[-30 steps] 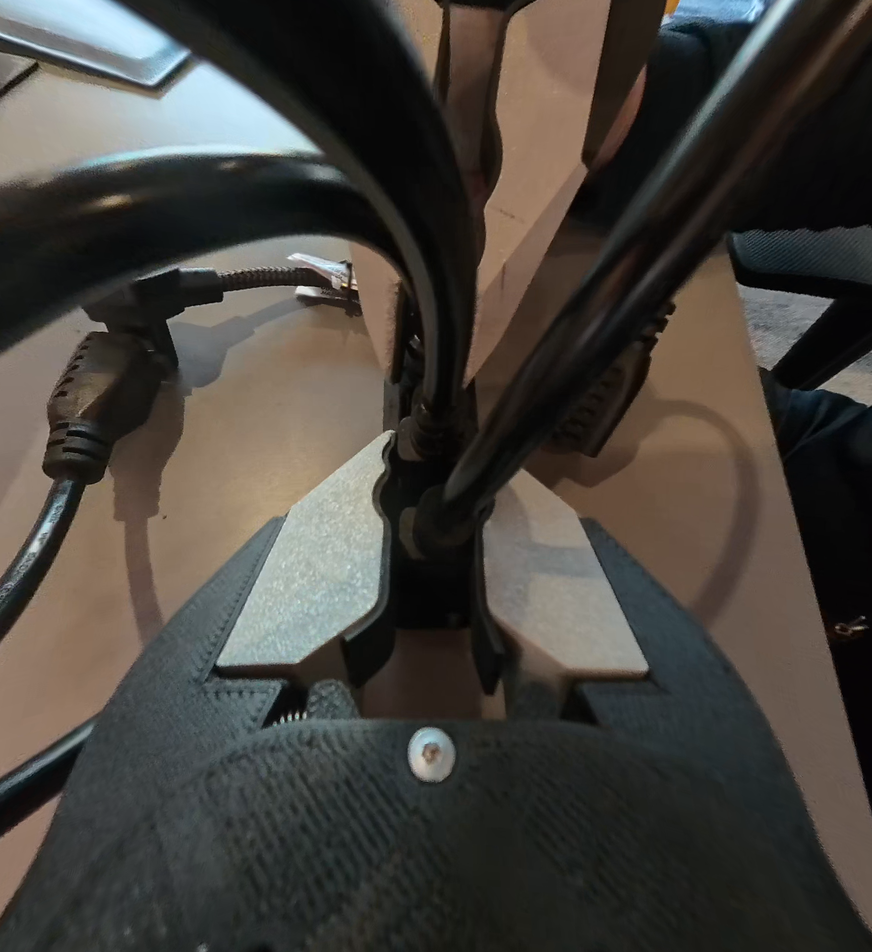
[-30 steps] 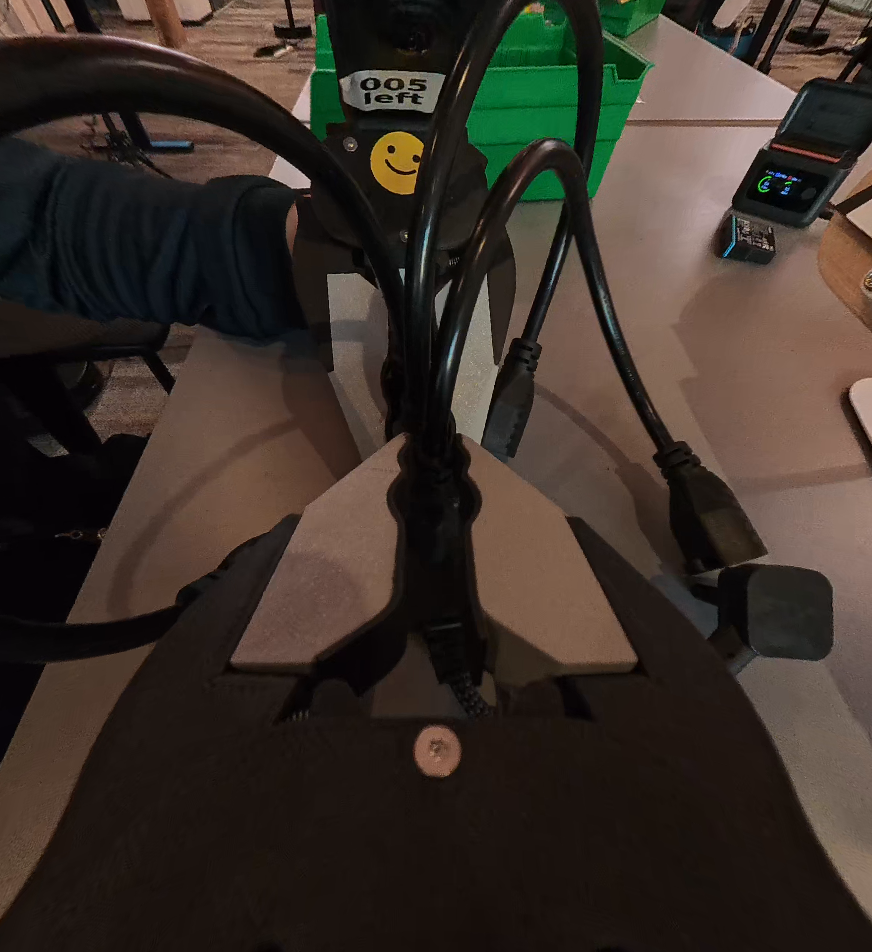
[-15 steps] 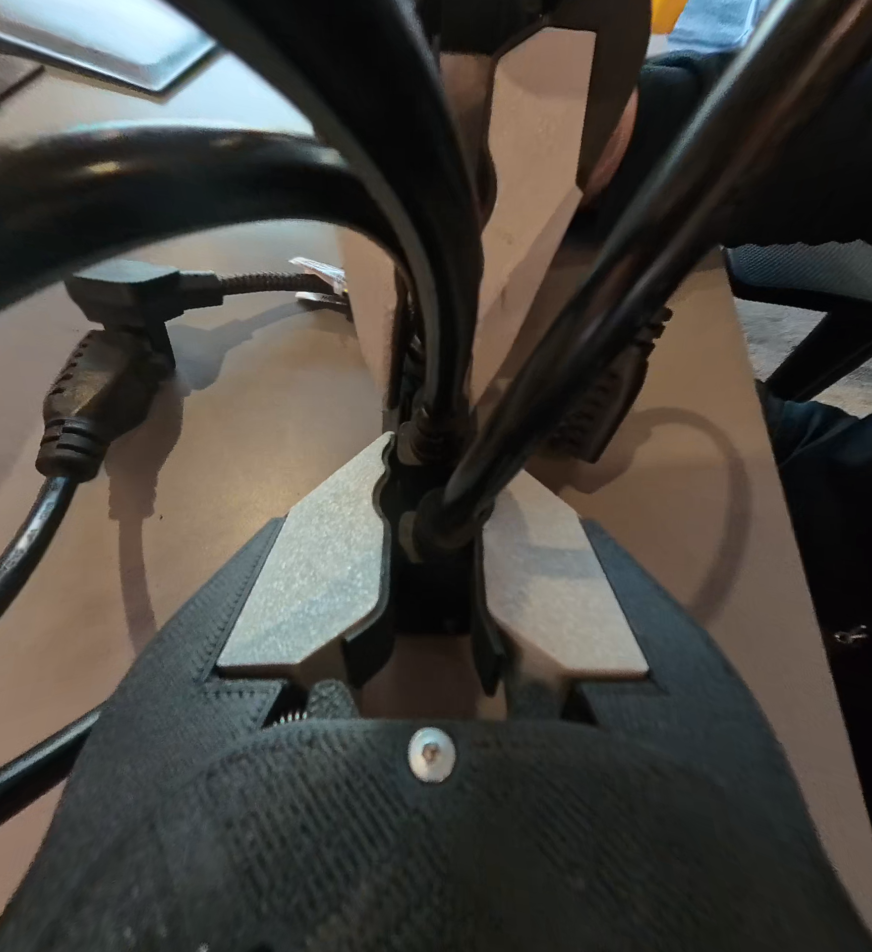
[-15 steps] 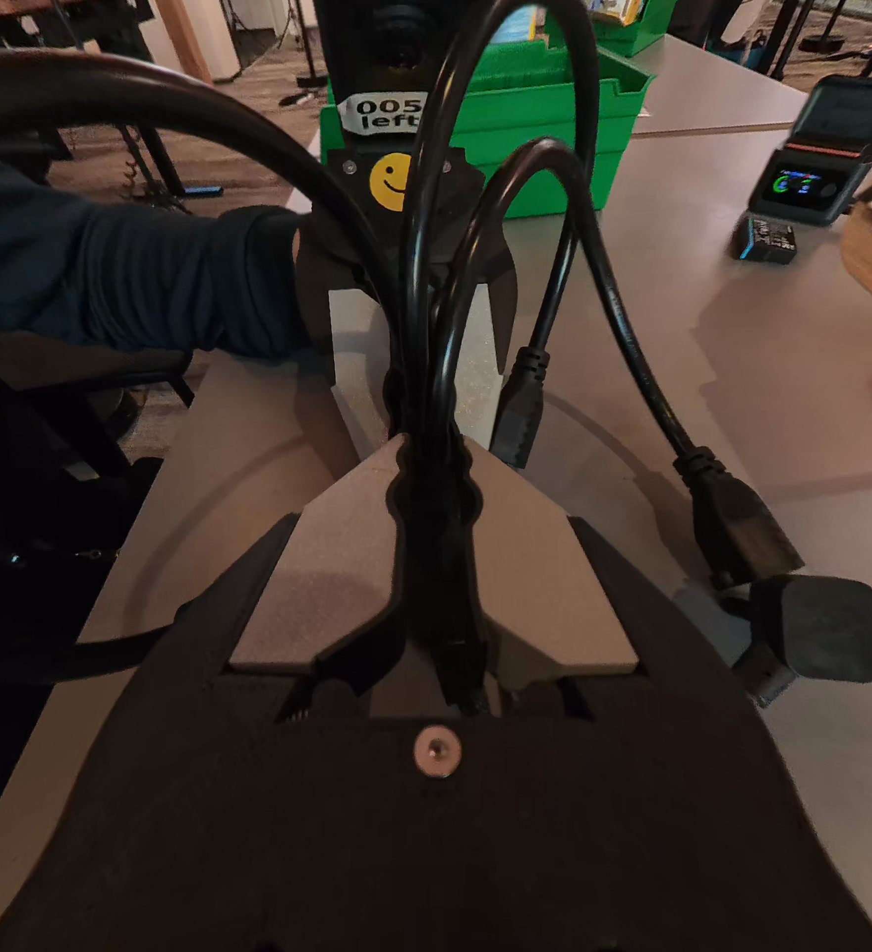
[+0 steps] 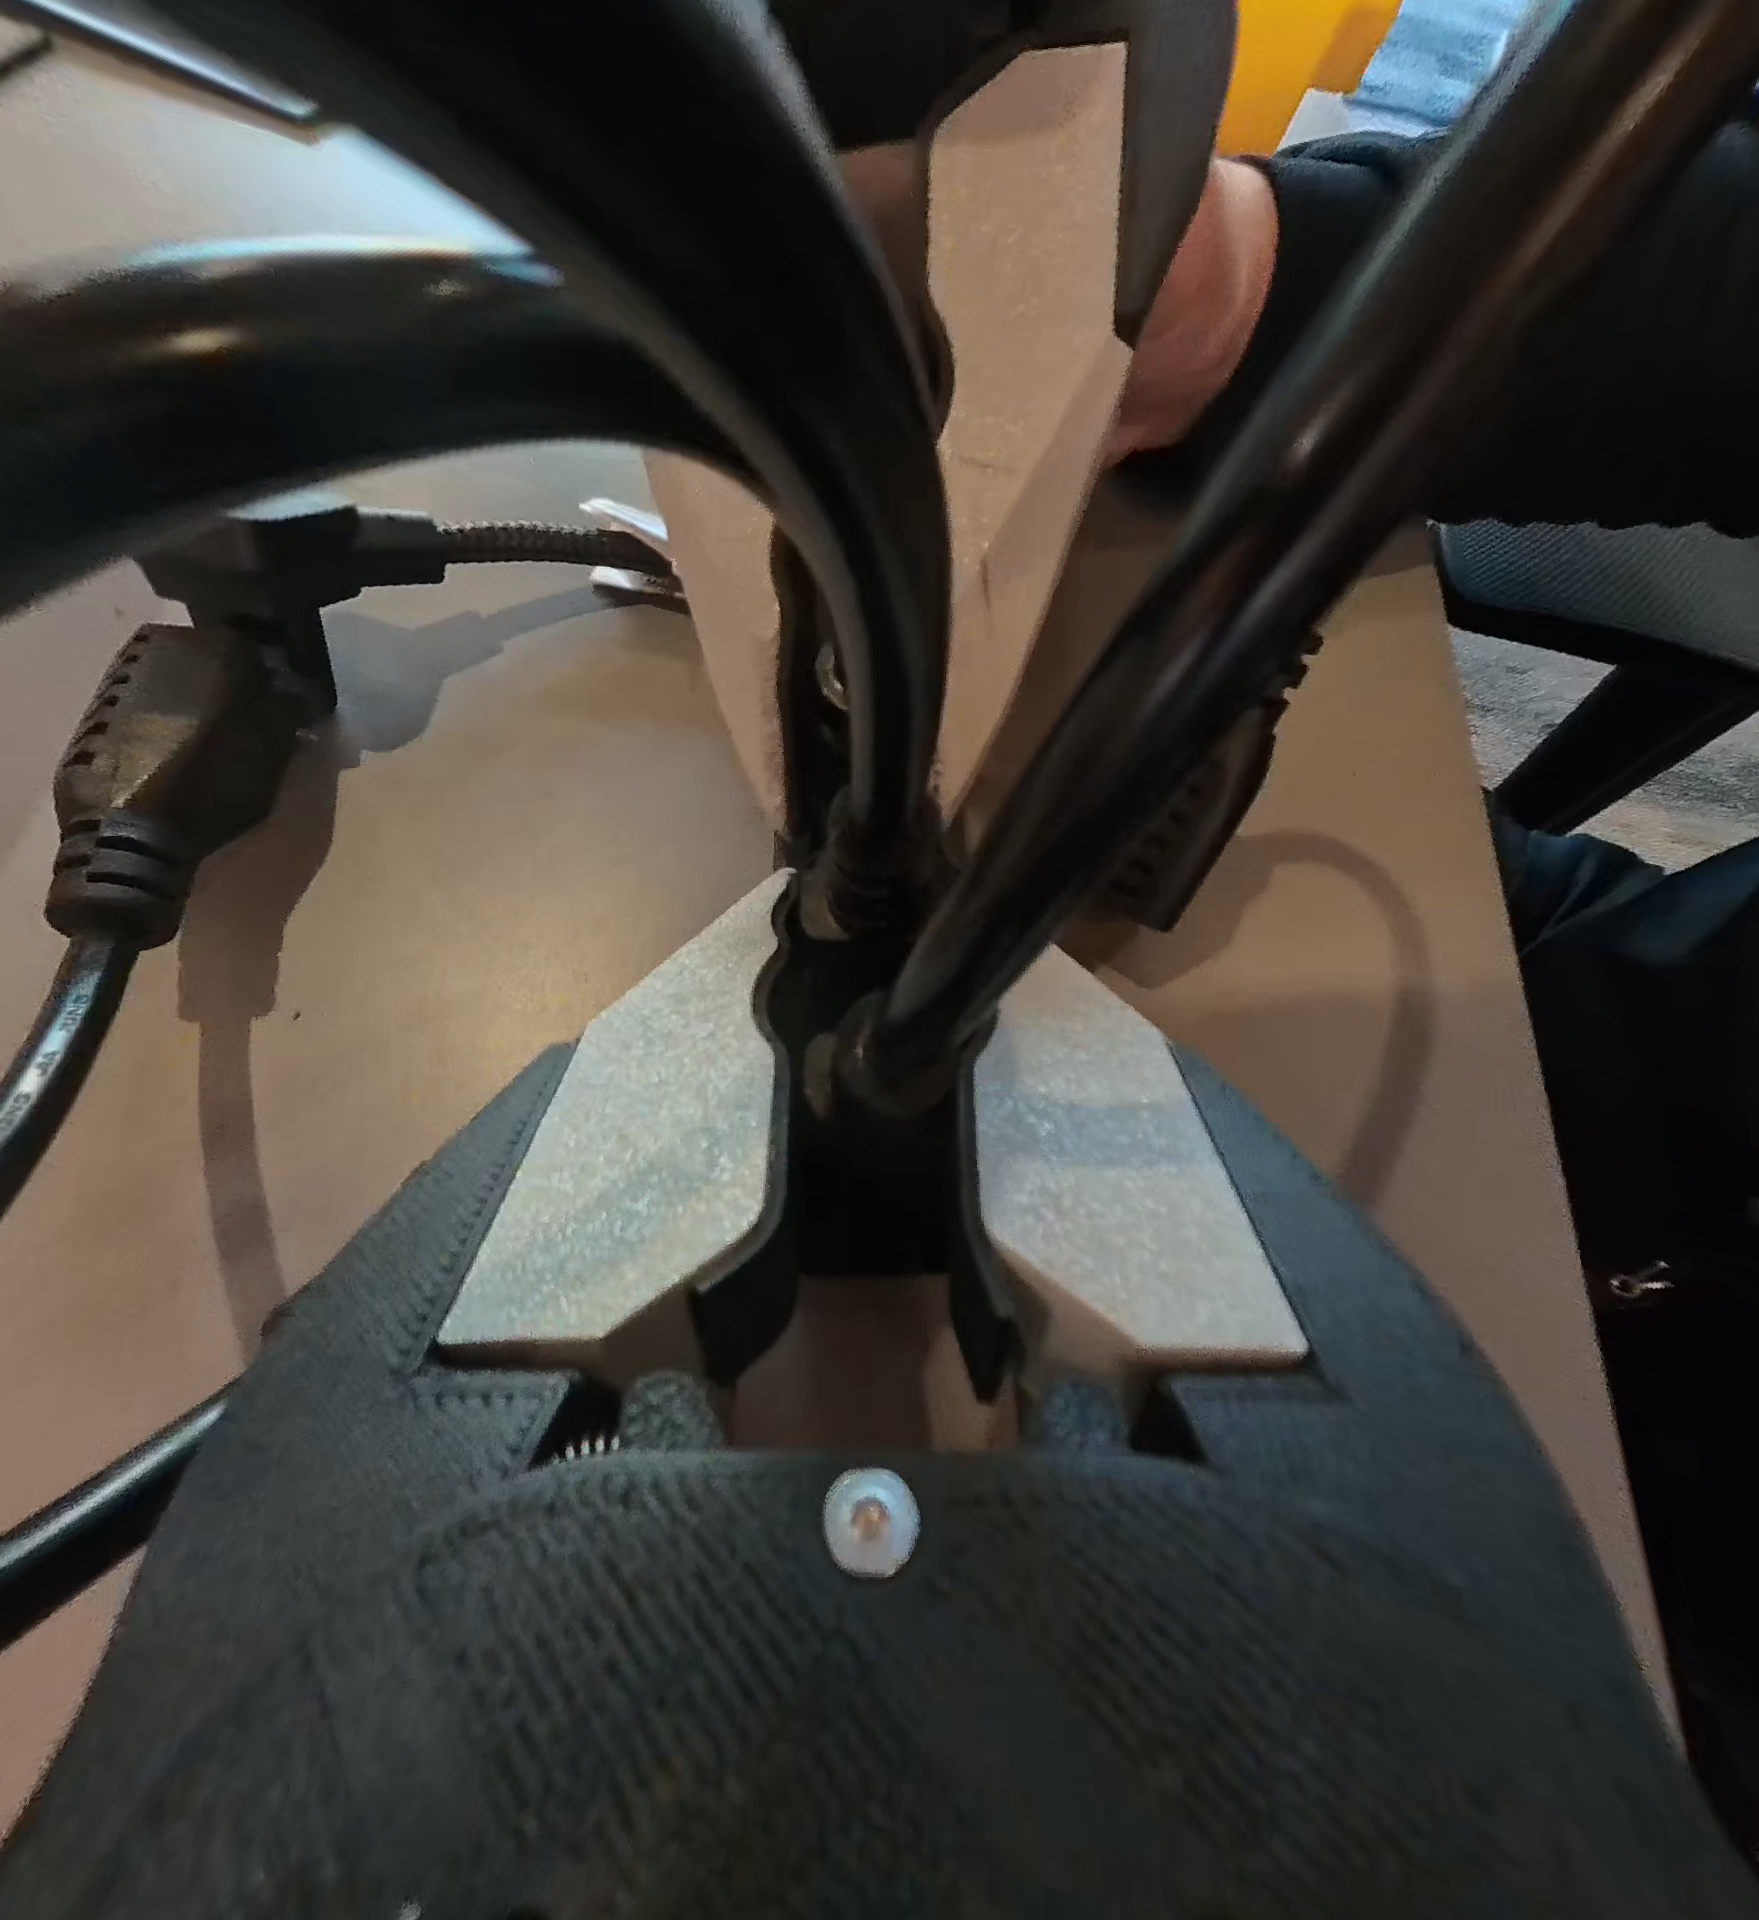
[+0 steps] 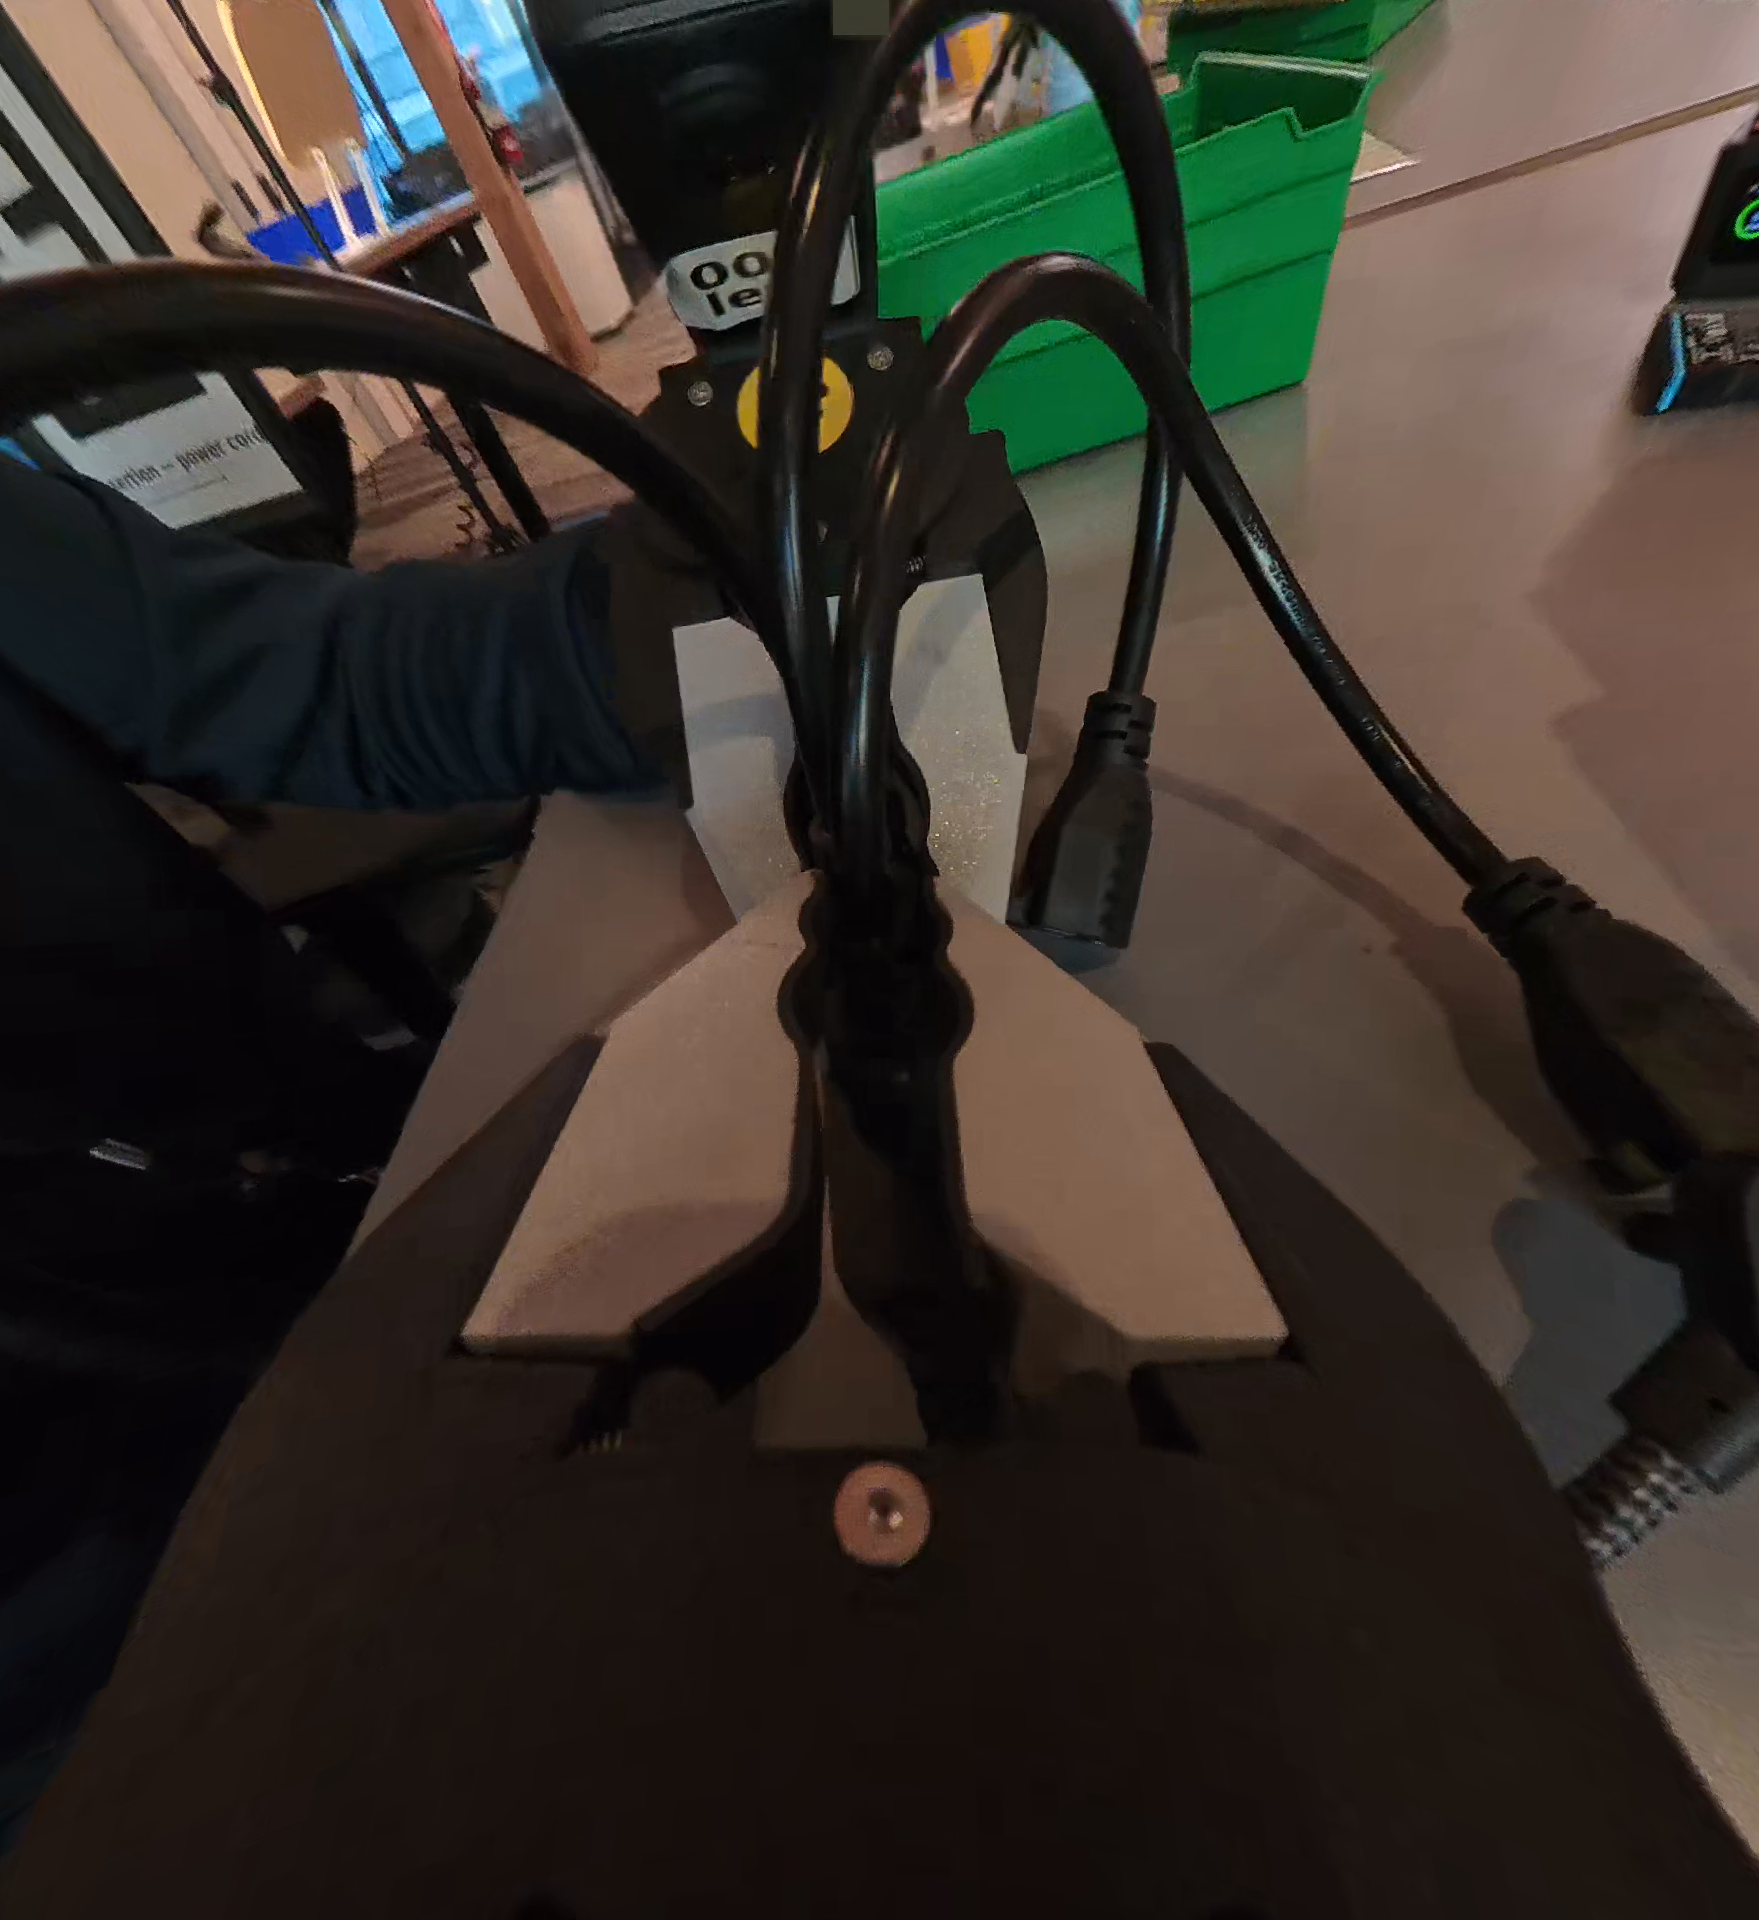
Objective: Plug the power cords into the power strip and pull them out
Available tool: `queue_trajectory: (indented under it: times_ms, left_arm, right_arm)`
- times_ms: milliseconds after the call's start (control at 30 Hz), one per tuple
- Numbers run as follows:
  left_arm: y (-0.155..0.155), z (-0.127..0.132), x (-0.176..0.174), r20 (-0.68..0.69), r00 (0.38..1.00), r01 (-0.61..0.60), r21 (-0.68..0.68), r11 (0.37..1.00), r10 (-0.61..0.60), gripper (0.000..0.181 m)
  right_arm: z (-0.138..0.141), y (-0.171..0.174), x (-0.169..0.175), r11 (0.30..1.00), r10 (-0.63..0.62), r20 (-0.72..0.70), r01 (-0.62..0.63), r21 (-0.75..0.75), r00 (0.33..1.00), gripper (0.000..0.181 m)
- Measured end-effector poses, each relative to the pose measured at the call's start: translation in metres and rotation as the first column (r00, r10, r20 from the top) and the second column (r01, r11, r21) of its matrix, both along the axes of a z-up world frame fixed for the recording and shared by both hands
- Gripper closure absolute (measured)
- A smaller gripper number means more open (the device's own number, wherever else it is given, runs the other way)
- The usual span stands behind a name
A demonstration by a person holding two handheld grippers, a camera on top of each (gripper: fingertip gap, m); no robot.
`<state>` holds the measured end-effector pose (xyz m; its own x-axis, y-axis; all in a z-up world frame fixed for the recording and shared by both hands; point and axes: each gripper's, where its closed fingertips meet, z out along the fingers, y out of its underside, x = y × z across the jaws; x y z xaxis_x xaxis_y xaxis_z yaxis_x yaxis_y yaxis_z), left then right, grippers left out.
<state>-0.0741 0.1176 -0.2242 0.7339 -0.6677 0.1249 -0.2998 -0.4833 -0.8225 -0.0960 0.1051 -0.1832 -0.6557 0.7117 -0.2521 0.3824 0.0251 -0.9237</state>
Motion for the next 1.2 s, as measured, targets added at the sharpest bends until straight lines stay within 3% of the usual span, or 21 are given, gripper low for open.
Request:
queue_trajectory:
  times_ms: [100, 267, 567, 733, 967, 1200]
  left_arm:
    - [0.002, -0.001, 0.001, -0.029, 1.000, 0.005, 0.024, 1.000, -0.004, 0.155]
    - [0.001, 0.000, 0.003, -0.017, 1.000, -0.017, -0.008, 1.000, 0.017, 0.156]
    - [0.004, -0.001, 0.001, -0.029, 0.999, -0.026, 0.017, 1.000, 0.026, 0.156]
    - [0.004, 0.002, -0.004, 0.056, 0.996, -0.073, -0.062, 0.995, 0.076, 0.156]
    - [0.005, 0.004, -0.004, 0.210, 0.973, -0.069, -0.145, 0.987, 0.099, 0.156]
    - [0.001, 0.004, -0.006, 0.242, 0.966, -0.046, -0.171, 0.984, 0.088, 0.154]
  right_arm:
    - [-0.002, 0.000, 0.004, 0.994, -0.011, -0.043, 0.015, 0.110, 0.999, 0.168]
    - [0.000, 0.002, 0.002, 1.000, 0.011, -0.006, -0.011, -0.009, 1.000, 0.167]
    - [0.000, 0.004, 0.002, 0.997, -0.011, -0.056, 0.015, 0.073, 0.998, 0.168]
    - [0.001, 0.010, -0.009, 0.995, -0.088, -0.057, 0.090, 0.037, 0.995, 0.168]
    - [0.002, 0.015, -0.015, 0.993, -0.080, 0.017, 0.081, -0.083, 0.997, 0.168]
    - [0.001, 0.013, -0.017, 0.992, -0.075, 0.032, 0.077, -0.096, 0.997, 0.168]
